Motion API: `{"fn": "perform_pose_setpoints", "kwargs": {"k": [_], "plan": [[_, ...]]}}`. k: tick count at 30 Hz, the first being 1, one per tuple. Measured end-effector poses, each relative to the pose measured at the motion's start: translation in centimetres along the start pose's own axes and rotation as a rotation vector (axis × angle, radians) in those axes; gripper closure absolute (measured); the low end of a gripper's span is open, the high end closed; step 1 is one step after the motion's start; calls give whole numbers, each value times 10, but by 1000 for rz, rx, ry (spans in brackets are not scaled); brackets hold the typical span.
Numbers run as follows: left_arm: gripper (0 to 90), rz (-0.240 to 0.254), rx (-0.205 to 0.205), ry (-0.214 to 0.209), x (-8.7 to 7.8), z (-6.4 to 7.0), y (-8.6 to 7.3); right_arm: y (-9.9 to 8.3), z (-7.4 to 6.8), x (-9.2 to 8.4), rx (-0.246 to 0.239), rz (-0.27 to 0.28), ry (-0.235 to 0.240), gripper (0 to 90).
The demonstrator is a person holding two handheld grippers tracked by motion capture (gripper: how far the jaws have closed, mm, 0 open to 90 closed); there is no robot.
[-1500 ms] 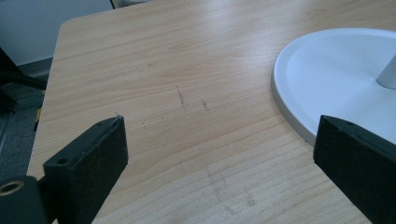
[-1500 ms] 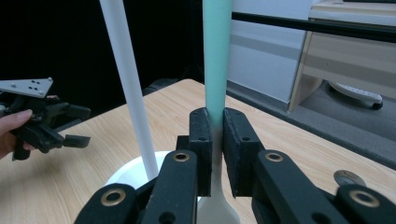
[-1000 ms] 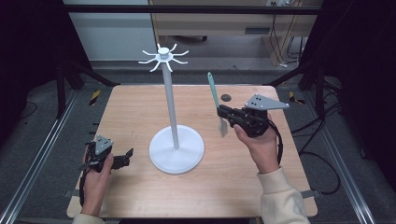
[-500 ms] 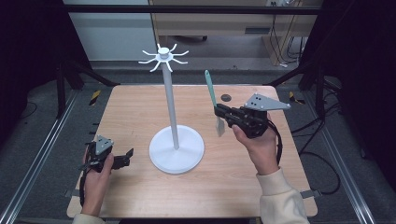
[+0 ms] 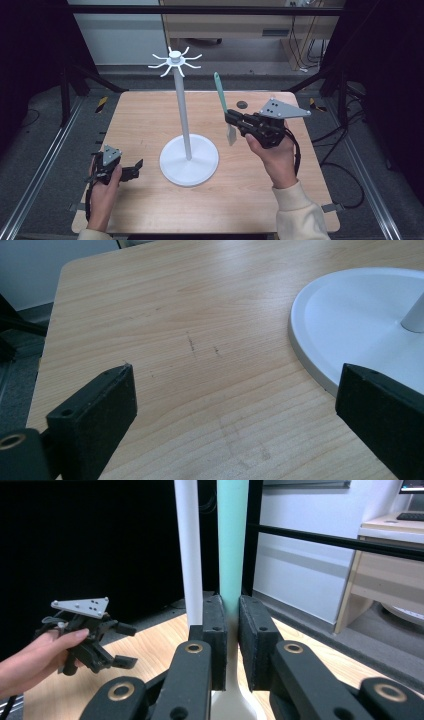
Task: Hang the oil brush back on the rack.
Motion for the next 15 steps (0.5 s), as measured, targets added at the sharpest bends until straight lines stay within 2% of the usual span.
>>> {"fn": "perform_pose_setpoints", "kwargs": {"k": [10, 15], "plan": [[26, -10, 17, -2, 1, 4, -1, 19, -13, 3, -15, 33, 30, 824], [25, -10, 17, -4, 0, 4, -1, 20, -17, 8, -19, 26, 38, 824]]}}
Point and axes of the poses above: each handheld gripper's, and its own axes: x roughly forward along the jaws, y roughly out of its top, z roughly to its right, the point moved 7 cm from there along x, roughly forward along the jaws, and after that the axes turned 5 degrees about -y, right-handed, at the moved point
